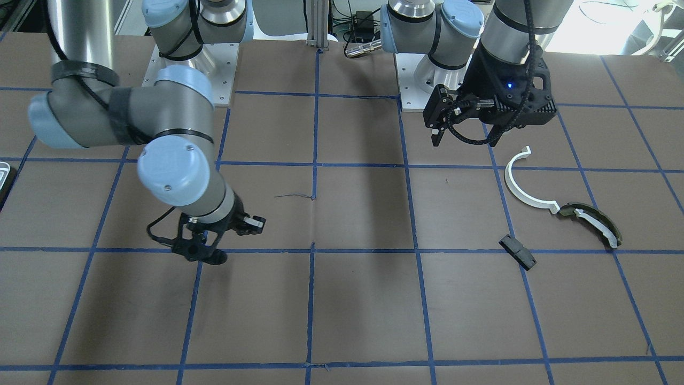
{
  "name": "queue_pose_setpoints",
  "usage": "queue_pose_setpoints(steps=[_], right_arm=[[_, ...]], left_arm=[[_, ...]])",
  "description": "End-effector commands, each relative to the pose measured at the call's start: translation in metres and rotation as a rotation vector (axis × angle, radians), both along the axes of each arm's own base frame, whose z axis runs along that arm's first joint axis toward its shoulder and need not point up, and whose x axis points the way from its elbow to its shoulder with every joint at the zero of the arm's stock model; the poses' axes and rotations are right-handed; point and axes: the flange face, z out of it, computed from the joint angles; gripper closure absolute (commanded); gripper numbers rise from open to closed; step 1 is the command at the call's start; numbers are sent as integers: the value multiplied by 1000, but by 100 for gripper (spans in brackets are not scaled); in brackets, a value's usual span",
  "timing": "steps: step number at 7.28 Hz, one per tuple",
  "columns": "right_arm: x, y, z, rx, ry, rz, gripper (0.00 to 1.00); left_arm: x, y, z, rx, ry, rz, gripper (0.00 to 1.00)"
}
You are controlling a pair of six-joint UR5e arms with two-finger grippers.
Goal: Place bearing gear from tray to pile
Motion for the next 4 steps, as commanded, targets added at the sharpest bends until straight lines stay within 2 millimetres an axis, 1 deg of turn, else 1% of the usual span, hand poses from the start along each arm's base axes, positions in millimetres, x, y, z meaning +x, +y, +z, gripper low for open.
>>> queue_pose_setpoints(steps=[1, 2, 3, 4], right_arm=[[71, 30, -16, -7, -51, 46, 100], [97, 41, -28, -17, -48, 49, 100], [116, 59, -40, 4, -37, 59, 100], [119, 71, -57, 24, -30, 69, 100]], left_arm=[[0, 1, 0, -1, -1, 0, 0], [-1, 0, -3, 7, -1, -1, 0], [-1, -4, -9, 20, 1, -3, 0], [-1, -7, -27, 52, 1, 2, 0]])
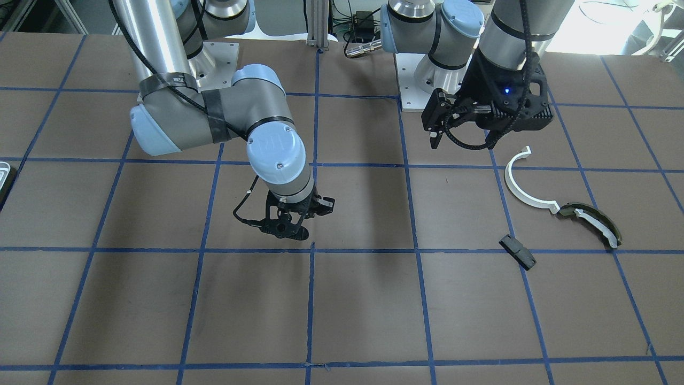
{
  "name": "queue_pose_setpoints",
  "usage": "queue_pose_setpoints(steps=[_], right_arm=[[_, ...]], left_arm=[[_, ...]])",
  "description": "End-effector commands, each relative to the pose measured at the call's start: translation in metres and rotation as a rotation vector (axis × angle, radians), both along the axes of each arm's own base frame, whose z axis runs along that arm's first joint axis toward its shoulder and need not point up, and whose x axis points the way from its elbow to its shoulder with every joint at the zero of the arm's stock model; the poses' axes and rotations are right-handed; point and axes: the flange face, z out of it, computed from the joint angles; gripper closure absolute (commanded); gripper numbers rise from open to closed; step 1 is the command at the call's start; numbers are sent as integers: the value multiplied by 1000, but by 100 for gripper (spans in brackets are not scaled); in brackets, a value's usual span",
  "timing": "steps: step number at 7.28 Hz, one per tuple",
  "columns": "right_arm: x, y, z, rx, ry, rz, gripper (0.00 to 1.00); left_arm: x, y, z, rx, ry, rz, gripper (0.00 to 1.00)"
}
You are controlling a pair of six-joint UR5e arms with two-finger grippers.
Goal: Place bearing gear from tray to pile
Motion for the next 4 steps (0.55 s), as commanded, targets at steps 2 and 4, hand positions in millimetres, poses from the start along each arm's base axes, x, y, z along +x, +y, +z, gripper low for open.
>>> queue_pose_setpoints(steps=[2, 4], right_arm=[[18, 37, -42, 1, -8, 32, 100], [19, 40, -48, -38, -22, 50, 37]], left_arm=[[0, -8, -73, 57, 0, 3, 0], [-2, 3, -156, 73, 2, 1, 0]])
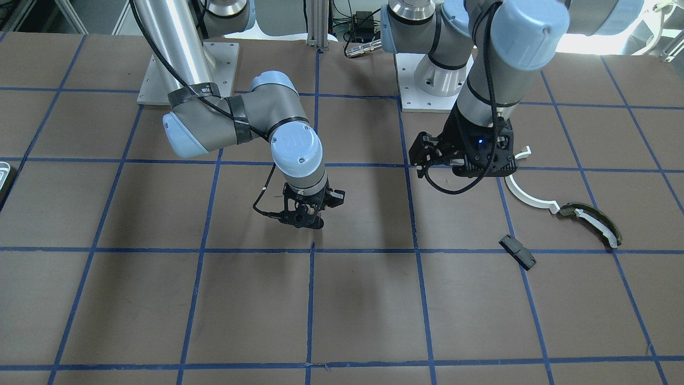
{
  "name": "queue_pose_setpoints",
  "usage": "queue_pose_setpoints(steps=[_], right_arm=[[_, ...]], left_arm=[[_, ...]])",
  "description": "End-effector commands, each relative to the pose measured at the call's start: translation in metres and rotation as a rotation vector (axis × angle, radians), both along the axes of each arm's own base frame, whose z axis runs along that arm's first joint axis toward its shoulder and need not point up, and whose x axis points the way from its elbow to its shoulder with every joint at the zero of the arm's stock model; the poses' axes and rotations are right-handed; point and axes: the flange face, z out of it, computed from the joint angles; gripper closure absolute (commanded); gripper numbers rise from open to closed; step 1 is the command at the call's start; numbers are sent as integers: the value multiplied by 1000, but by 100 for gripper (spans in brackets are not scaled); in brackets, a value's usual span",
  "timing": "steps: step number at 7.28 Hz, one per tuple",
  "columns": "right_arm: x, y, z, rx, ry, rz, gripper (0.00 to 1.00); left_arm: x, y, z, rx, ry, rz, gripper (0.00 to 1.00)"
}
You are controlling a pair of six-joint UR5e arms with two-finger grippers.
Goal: Place bearing gear from tray to pile
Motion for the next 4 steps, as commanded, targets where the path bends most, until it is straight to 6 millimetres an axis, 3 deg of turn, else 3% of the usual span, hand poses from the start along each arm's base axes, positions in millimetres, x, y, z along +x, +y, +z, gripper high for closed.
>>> queue_pose_setpoints(steps=[1, 2, 3, 4], right_arm=[[0, -1, 0, -55, -6, 13, 0], [-4, -4, 8, -92, 26, 20, 0], [-23, -19, 15, -128, 61, 53, 0], [-46, -42, 38, -179, 42, 99, 0]], left_arm=[[-2, 21, -94, 2, 3, 1, 0], [-2, 22, -115, -6, 2, 13, 0], [-5, 23, -128, 17, 2, 15, 0], [-25, 26, -139, 39, -2, 37, 0]])
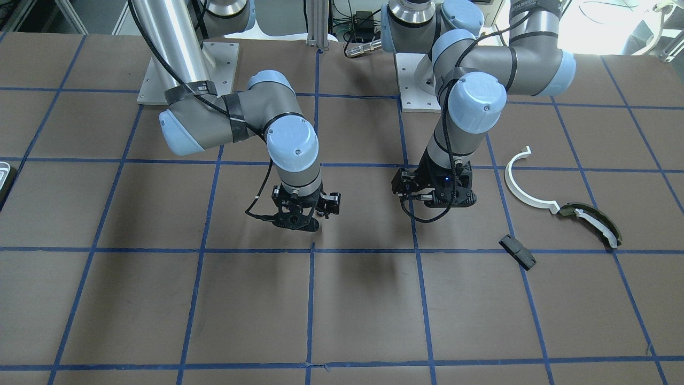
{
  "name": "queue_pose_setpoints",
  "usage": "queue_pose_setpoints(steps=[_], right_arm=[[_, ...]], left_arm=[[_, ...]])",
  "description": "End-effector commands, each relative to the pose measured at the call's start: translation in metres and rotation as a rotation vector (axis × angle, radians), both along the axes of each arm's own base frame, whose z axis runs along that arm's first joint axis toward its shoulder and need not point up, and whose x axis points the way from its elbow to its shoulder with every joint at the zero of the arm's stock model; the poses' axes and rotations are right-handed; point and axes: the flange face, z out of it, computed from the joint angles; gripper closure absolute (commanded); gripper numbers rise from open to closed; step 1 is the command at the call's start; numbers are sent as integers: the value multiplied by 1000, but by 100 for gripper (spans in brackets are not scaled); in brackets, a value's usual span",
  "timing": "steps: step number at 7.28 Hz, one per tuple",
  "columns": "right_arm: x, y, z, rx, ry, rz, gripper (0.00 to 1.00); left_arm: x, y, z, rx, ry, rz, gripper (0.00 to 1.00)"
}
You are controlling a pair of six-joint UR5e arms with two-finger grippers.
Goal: Place bearing gear from tray to pile
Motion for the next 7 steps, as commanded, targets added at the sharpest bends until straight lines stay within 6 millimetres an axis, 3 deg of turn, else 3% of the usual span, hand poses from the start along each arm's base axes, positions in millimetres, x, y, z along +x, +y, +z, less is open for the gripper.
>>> queue_pose_setpoints(steps=[1, 2, 4, 6, 7], right_arm=[[-84, -51, 46, -79, -6, 16, 0], [-143, -69, 69, -100, -10, 77, 0], [-268, -93, 85, -121, 1, 57, 0], [-409, -94, 93, -116, 10, -164, 0], [-457, -86, 92, -114, 18, -189, 0]], left_arm=[[-56, 12, -26, 11, -7, 33, 0], [-92, 16, -42, -24, -1, 50, 0], [-152, 28, -69, -72, 22, 38, 0], [-187, 26, -79, -104, 57, 69, 0], [-189, 27, -87, -90, 51, 66, 0]])
